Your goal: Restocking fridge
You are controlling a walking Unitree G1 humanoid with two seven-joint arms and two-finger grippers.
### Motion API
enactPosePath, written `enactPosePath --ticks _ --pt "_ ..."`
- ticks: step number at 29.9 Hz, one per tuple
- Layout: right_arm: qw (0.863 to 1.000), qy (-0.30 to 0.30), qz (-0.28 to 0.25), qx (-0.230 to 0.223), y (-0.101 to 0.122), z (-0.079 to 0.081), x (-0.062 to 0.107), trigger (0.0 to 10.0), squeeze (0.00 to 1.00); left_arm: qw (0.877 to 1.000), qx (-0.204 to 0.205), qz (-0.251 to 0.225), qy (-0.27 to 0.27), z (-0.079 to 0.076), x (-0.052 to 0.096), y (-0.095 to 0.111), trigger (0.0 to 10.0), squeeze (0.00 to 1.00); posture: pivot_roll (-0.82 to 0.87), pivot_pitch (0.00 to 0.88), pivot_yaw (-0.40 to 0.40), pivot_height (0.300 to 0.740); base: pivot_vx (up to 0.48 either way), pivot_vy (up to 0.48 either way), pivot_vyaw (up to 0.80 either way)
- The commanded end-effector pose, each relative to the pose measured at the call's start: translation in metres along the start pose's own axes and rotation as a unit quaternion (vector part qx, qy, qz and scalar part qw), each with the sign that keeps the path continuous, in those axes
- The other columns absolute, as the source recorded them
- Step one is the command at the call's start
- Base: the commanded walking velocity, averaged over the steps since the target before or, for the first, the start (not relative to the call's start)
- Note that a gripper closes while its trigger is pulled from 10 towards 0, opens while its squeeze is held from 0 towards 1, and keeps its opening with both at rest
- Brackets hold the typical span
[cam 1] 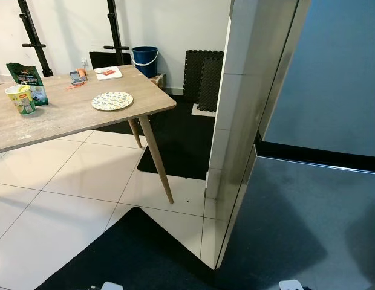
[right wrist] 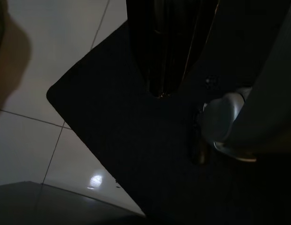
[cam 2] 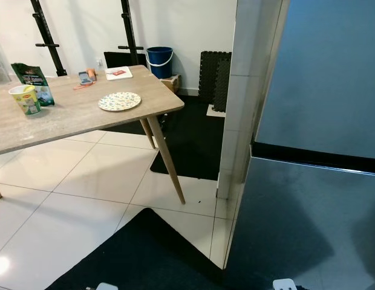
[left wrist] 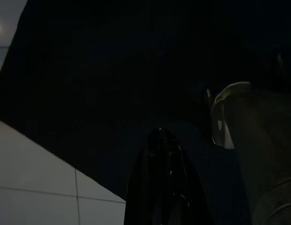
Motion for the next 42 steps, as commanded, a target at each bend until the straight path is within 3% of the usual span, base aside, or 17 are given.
enactPosePath --ticks 1,6,10,18,25,31,42 --pt "1.000 -0.001 0.004 0.012 -0.002 -0.001 0.000 10.0 0.00 1.000 0.001 0.005 0.005 0.006 0.001 -0.004 10.0 0.00 -0.02 0.000 -0.002 0.740 0.000 0.000 0.00" --pt "1.000 0.010 0.003 0.021 -0.004 0.005 0.000 10.0 0.00 1.000 -0.011 0.010 -0.001 0.006 0.001 -0.006 10.0 0.00 -0.04 0.000 0.010 0.740 0.000 0.000 0.00" --pt "0.998 0.025 0.023 0.045 -0.022 0.017 0.000 10.0 0.00 1.000 -0.012 0.009 -0.006 0.003 0.001 -0.007 10.0 0.00 -0.03 0.000 0.006 0.740 0.000 0.000 0.00" --pt "0.997 0.022 0.038 0.057 -0.030 0.011 0.002 10.0 0.00 1.000 -0.008 0.013 -0.013 -0.004 0.002 -0.011 10.0 0.00 -0.03 0.000 -0.005 0.740 0.000 0.000 0.00" --pt "0.997 0.017 0.023 0.073 -0.010 0.007 0.000 10.0 0.00 1.000 -0.008 0.013 -0.024 -0.010 0.002 -0.012 10.0 0.00 -0.02 0.000 -0.013 0.740 0.000 0.000 0.00" --pt "0.994 0.044 0.013 0.097 0.010 0.024 -0.004 10.0 0.00 1.000 -0.007 0.006 -0.024 -0.010 0.001 -0.006 10.0 0.00 -0.02 0.000 -0.018 0.740 0.000 0.000 0.35" --pt "0.992 0.061 0.014 0.105 0.017 0.041 -0.006 10.0 0.00 0.999 -0.008 0.009 -0.031 -0.016 0.001 -0.009 10.0 0.00 -0.02 0.000 -0.017 0.740 0.000 0.000 0.77"
Point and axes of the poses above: a point about 5 cm out from each wrist's last joint towards the gripper, its own x axis pointing back from the gripper into the wrist, its own y axis along the axis of the wrist's last joint, z = x × y, the point moved 1 cm from there along -x, pointing out of the wrist towards the gripper, and after that the axes turned 8 degrees about -x, right-handed, at the moved point
